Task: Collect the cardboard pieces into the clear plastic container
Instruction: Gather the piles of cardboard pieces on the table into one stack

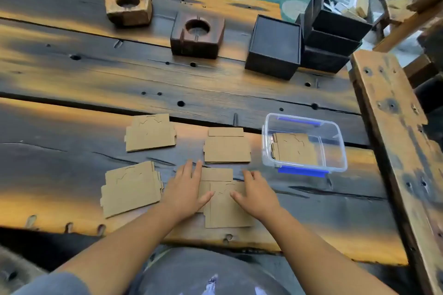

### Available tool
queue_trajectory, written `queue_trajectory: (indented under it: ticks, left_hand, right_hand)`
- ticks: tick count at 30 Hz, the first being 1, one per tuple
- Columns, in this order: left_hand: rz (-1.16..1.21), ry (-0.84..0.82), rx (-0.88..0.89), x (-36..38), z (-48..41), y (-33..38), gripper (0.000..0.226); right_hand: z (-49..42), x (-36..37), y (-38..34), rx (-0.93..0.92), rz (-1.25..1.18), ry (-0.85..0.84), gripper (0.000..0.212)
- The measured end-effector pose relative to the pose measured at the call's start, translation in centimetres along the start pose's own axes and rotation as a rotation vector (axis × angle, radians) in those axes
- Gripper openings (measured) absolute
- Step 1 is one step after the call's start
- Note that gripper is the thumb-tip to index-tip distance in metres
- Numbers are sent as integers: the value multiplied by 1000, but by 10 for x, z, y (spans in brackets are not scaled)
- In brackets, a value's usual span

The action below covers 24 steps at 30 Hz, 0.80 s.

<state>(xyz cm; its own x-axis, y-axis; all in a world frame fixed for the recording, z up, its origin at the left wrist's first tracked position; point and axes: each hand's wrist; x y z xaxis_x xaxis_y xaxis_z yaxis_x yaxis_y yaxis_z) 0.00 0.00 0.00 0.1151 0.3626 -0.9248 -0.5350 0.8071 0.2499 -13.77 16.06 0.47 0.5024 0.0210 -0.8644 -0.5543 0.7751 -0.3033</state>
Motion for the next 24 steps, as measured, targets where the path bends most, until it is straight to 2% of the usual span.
queue_trajectory:
  ticks: [8,18,24]
  left_hand:
    - [111,-97,-132,32,11,-8,85]
    - [292,-105,-233,46,22,18,84]
    - [454,-71,-369,48,17,24,83]
  right_hand:
    - [0,23,13,292,-11,-57,67]
    - [3,48,2,231,-210,-25,62]
    - [-6,50,-3,288,-325,-41,57]
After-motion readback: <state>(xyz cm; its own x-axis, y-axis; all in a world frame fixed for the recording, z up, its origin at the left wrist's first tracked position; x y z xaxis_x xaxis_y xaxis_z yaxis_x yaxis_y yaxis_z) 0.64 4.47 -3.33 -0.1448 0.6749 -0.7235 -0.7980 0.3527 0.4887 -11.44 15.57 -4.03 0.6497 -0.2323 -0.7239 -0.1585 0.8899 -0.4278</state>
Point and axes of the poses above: each hand's wrist, its own z-axis away from the middle knuckle, its own x-axis out of the palm, y = z × x, and after that the axes turned 4 degrees about y, right-handed
